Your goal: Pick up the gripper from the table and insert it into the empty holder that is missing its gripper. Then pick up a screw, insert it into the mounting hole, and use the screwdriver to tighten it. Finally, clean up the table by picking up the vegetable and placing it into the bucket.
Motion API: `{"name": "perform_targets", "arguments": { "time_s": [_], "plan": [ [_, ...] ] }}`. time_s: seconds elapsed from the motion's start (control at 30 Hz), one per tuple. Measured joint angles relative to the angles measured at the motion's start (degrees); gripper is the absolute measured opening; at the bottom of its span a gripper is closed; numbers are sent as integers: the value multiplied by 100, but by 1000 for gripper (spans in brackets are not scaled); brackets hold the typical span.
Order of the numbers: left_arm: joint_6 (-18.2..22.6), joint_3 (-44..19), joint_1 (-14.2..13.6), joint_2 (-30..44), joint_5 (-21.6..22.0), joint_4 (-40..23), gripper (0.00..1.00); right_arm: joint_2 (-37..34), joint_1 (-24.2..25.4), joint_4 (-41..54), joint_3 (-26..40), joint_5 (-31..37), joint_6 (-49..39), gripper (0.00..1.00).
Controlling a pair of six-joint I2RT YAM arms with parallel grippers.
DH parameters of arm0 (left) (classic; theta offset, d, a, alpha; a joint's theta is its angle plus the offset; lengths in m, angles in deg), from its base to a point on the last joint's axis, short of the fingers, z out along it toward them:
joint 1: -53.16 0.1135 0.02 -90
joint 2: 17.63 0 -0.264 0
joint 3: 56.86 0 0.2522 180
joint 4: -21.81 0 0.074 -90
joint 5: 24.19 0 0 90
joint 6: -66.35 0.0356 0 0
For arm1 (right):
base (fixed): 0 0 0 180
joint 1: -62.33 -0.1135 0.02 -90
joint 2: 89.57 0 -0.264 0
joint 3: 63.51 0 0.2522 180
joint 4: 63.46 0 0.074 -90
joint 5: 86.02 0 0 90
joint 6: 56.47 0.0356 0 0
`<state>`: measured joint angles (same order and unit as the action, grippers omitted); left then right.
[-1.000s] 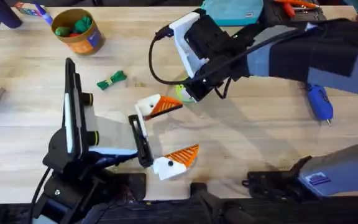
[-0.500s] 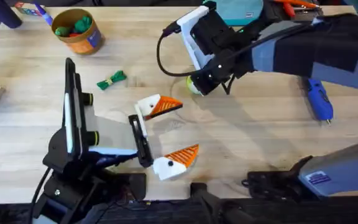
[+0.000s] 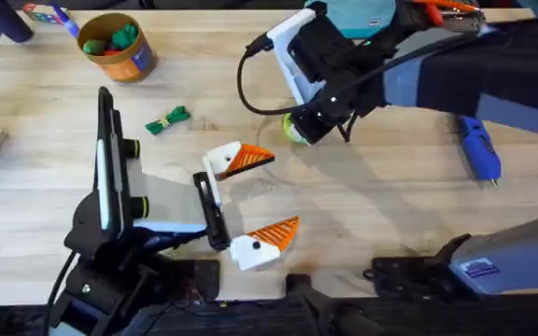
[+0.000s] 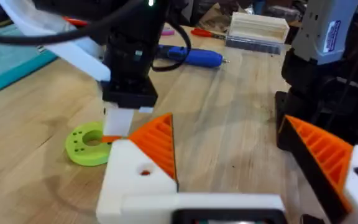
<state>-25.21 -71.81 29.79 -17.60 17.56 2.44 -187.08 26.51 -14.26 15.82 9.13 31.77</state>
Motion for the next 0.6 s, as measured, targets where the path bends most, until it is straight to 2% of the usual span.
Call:
{"name": "perform_targets", "arguments": {
  "time_s": [0.4, 0.6],
  "plan": [
    [0, 0, 0, 0, 0, 1, 993, 923, -21, 1277, 854, -16, 1, 7],
    [0, -1, 0, 0, 0, 1, 993, 1293, -208, 1740, 1161, -51, 0, 7]
  ]
}}
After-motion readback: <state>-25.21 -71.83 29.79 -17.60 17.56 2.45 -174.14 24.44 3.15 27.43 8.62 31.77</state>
